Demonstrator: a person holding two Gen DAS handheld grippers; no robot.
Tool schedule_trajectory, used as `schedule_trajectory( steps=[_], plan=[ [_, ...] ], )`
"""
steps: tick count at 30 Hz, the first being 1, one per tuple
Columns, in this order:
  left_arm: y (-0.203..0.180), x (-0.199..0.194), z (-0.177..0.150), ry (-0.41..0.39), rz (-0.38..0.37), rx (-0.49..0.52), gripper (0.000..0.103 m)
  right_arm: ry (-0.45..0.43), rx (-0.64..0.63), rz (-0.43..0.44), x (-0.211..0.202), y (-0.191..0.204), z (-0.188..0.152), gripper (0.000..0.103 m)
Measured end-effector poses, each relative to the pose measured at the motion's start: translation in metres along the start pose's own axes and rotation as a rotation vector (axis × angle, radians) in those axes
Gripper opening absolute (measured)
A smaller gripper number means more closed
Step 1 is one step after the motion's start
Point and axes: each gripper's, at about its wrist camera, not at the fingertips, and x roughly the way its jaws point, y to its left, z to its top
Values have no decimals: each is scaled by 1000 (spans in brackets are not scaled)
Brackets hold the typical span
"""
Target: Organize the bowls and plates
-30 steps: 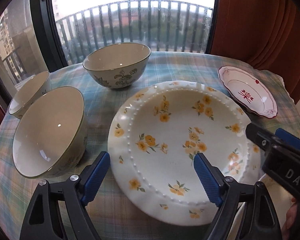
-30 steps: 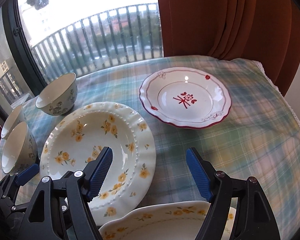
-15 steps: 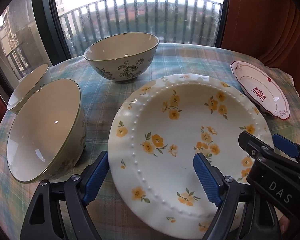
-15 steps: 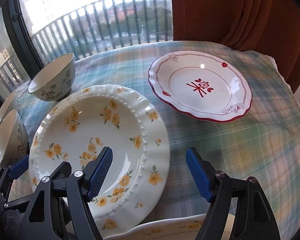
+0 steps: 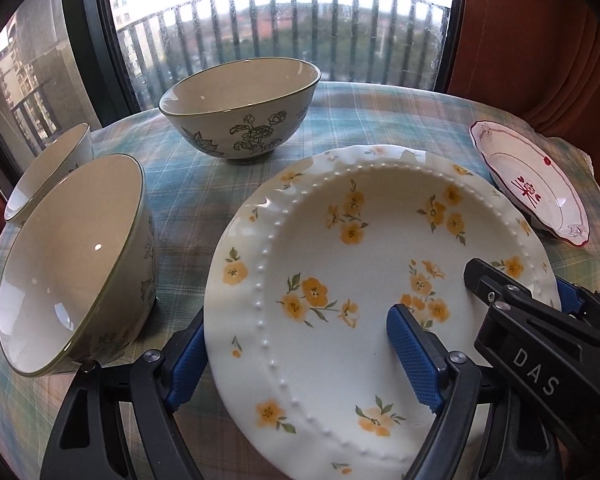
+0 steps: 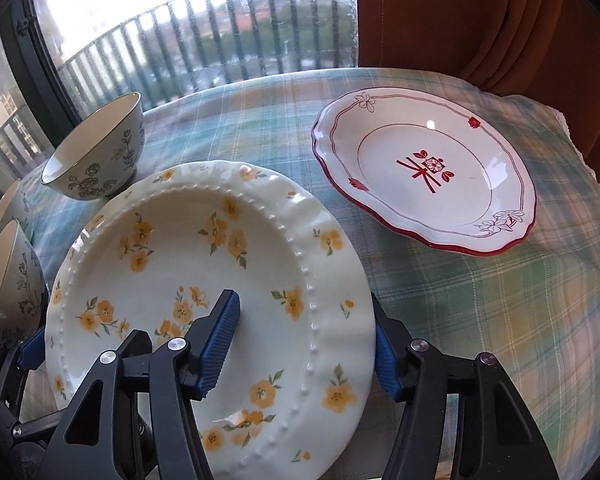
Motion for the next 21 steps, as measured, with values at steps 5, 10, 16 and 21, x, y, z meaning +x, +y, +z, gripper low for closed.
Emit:
schedule_trajectory(
  steps=[5,10,16,21],
  plan=[
    [1,0,1,8,-1,-4,85,-4,-19,-16,-4,2,0,62],
    [3,1,2,7,7,-29,85,2,-38,-26,-4,5,4,62],
    [6,-1,4,-3,-15,-43,85,-24,-54,-43,-6,8,9,61],
    [6,-3,7,-2,-34,-52,85,-44,-71,-55,-13,8,14,59]
  ],
)
